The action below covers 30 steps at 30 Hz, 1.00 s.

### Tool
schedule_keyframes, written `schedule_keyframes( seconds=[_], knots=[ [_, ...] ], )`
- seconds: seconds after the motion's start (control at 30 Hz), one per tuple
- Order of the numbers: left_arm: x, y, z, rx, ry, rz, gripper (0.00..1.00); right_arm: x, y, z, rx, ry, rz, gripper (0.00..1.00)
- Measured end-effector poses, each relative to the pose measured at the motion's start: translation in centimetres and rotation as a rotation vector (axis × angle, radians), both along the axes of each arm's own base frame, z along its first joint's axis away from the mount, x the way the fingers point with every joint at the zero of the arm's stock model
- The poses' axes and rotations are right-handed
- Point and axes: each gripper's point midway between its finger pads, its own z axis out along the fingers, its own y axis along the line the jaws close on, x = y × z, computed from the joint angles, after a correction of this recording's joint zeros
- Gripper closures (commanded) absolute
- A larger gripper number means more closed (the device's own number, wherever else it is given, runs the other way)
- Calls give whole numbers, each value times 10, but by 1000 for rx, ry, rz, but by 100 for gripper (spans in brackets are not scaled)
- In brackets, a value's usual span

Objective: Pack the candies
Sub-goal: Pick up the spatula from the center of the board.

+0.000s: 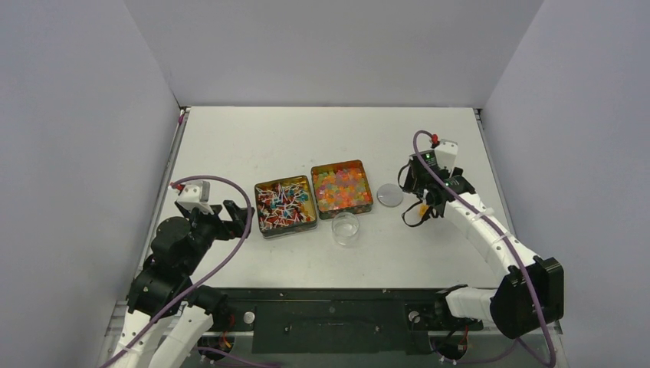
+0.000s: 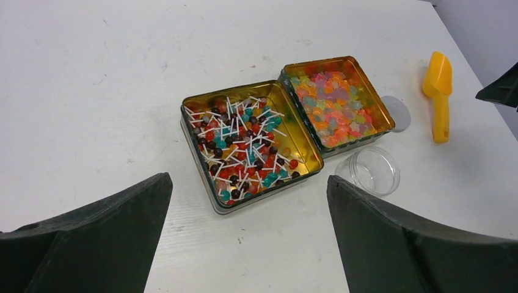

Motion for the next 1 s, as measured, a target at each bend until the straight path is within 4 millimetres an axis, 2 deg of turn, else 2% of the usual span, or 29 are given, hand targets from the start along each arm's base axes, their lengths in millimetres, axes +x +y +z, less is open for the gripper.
schedule_keyframes(
  seconds=[0.2,0.33,0.47,0.63,0.77,1.0],
  knots=[
    [-1,-2,0,-6,3,-9,4,-5,-30,-27,-59,43,-38,22],
    [-1,-3,0,-19,8,-10,4,3,-47,-34,-61,62,-67,22],
    [1,-8,-5,-25,37,-23,4,9,-57,-53,-53,117,-72,23],
    [4,-10,-12,-18,70,-28,4,19,-54,-77,-10,170,-53,23],
    [3,-11,-12,-19,69,-32,4,33,-48,-83,12,173,-34,26],
    [-1,-13,-13,-28,61,-53,4,58,-50,-93,22,172,-45,37]
  ],
)
